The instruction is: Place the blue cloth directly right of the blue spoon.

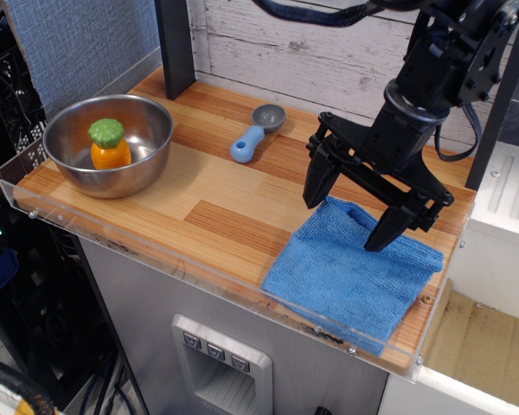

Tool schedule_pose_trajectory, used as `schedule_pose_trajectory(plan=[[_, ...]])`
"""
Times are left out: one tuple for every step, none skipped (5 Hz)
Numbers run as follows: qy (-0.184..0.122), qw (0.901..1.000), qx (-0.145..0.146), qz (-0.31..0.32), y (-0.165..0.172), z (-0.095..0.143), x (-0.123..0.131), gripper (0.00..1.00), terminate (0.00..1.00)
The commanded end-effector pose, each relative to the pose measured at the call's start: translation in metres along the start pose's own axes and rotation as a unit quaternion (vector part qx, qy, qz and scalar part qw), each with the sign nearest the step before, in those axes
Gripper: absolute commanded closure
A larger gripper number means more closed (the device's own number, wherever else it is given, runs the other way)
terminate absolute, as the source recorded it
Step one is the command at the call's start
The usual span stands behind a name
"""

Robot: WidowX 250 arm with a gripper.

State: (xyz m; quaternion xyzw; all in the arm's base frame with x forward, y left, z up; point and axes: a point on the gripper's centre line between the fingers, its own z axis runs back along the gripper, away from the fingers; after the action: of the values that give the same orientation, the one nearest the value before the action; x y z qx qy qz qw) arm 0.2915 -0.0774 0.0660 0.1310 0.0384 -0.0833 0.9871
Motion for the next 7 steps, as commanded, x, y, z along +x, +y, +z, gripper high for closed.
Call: schedule_pose_trajectory(plan=[[-0.038,0.999,0.01,0.02,0.003,0.018,0.001,0.0,0.0],[-0.057,0.9979,0.014,0.028,0.011,0.035,0.001,0.0,0.0],[-0.047,0.9984,-0.014,0.029,0.021,0.033,0.007,0.0,0.0],[-0.037,0.9978,-0.052,0.016,0.024,0.018,0.012,0.0,0.0],[-0.051,0.9931,-0.105,-0.007,0.023,0.003,0.012,0.0,0.0],[-0.048,0.9912,-0.122,-0.019,0.014,-0.014,0.009,0.0,0.0],[-0.029,0.992,-0.117,-0.038,-0.003,-0.033,0.008,0.0,0.0]])
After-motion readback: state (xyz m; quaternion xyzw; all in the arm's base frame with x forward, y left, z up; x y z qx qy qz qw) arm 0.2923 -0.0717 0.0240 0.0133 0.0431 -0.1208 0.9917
